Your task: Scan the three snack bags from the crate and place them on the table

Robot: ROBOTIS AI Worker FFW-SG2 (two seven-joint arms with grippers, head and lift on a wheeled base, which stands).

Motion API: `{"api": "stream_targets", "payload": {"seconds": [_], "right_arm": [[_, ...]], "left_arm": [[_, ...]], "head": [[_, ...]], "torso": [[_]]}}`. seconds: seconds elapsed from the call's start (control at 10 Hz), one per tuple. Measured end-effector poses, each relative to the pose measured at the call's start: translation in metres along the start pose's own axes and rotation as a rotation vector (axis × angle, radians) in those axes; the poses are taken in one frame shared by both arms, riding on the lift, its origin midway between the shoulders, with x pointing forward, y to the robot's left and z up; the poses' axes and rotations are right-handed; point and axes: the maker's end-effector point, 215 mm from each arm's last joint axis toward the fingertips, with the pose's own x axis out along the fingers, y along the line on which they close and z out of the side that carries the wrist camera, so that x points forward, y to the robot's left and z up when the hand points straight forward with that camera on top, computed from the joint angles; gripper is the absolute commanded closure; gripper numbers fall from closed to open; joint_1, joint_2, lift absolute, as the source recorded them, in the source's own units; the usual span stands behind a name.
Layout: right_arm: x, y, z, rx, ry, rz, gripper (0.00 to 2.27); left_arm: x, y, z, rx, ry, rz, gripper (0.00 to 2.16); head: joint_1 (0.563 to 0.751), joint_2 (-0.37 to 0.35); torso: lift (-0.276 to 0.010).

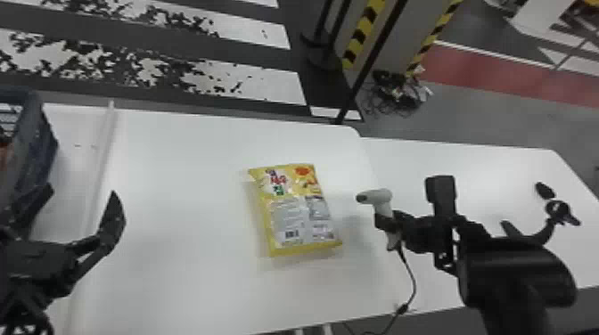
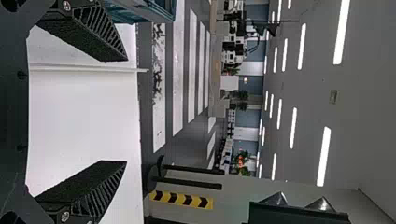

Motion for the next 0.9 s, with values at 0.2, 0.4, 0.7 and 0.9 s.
{"api": "stream_targets", "payload": {"seconds": [0.2,0.4,0.7,0.9], "right_arm": [[-0.03,0.044,0.001,0.036,0.012,0.065,2.26],[-0.056,0.086,0.002,0.038,0.011,0.11,2.26],[-0.084,0.14,-0.009,0.072,0.065,0.19,2.25],[-0.092,0.176,-0.011,0.061,0.076,0.247,2.26]], "left_arm": [[0.001,-0.005,0.001,-0.003,-0.003,-0.008,0.09],[0.002,-0.01,0.004,-0.005,-0.007,-0.017,0.09],[0.003,-0.022,0.007,-0.011,-0.014,-0.037,0.09],[0.004,-0.027,0.009,-0.014,-0.017,-0.045,0.09]], "head": [[0.695,-0.35],[0.695,-0.314],[0.695,-0.271],[0.695,-0.239]], "torso": [[-0.062],[-0.062],[-0.062],[-0.062]]}}
